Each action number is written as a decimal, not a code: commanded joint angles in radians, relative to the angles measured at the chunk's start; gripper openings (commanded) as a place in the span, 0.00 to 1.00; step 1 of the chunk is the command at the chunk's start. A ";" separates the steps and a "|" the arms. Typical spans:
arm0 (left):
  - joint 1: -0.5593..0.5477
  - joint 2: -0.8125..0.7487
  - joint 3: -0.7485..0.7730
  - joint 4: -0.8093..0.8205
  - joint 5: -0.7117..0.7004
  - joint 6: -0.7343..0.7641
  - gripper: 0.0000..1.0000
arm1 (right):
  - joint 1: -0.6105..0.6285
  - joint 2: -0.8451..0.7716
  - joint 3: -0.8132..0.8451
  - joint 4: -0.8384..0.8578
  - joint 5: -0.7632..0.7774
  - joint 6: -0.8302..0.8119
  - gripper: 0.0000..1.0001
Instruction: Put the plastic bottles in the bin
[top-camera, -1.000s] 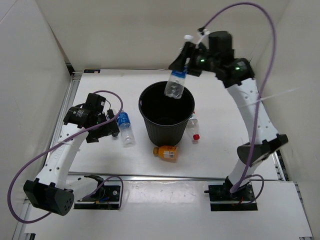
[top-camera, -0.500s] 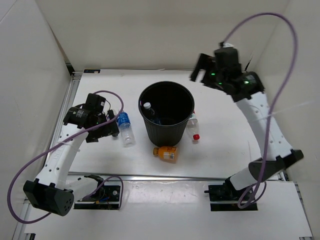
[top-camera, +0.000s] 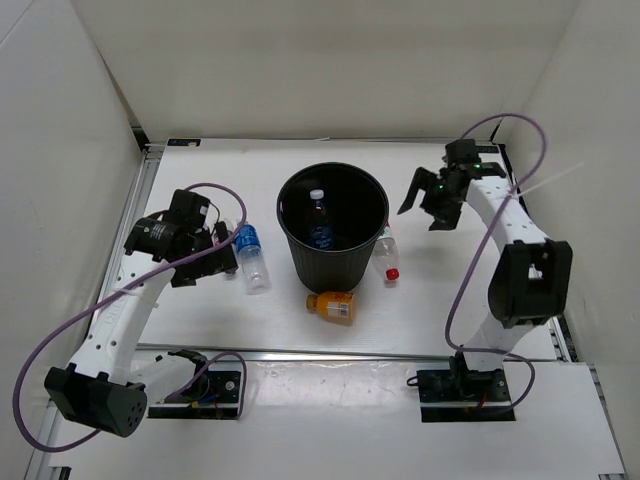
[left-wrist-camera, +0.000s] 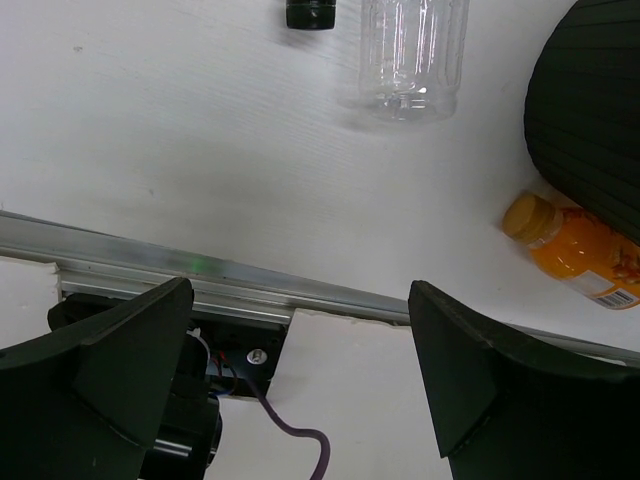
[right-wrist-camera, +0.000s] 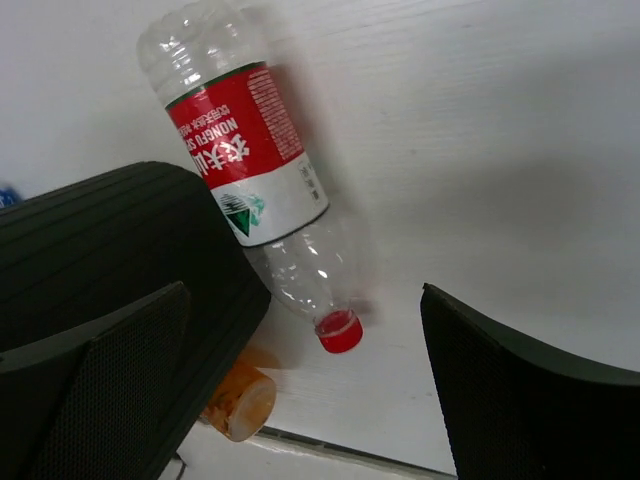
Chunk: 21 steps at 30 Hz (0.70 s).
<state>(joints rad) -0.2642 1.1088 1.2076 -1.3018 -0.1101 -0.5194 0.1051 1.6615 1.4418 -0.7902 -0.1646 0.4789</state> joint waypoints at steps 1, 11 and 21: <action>-0.003 -0.026 -0.011 0.009 0.013 0.010 1.00 | 0.054 0.047 0.034 0.069 -0.125 -0.098 1.00; -0.012 -0.026 -0.020 -0.011 0.013 -0.008 1.00 | 0.171 0.274 0.117 0.023 -0.081 -0.175 1.00; -0.012 -0.026 -0.031 -0.030 0.033 -0.028 1.00 | 0.196 0.373 0.083 -0.006 -0.006 -0.175 0.97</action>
<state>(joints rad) -0.2714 1.1061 1.1828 -1.3231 -0.0929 -0.5400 0.2977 2.0212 1.5257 -0.7784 -0.2035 0.3271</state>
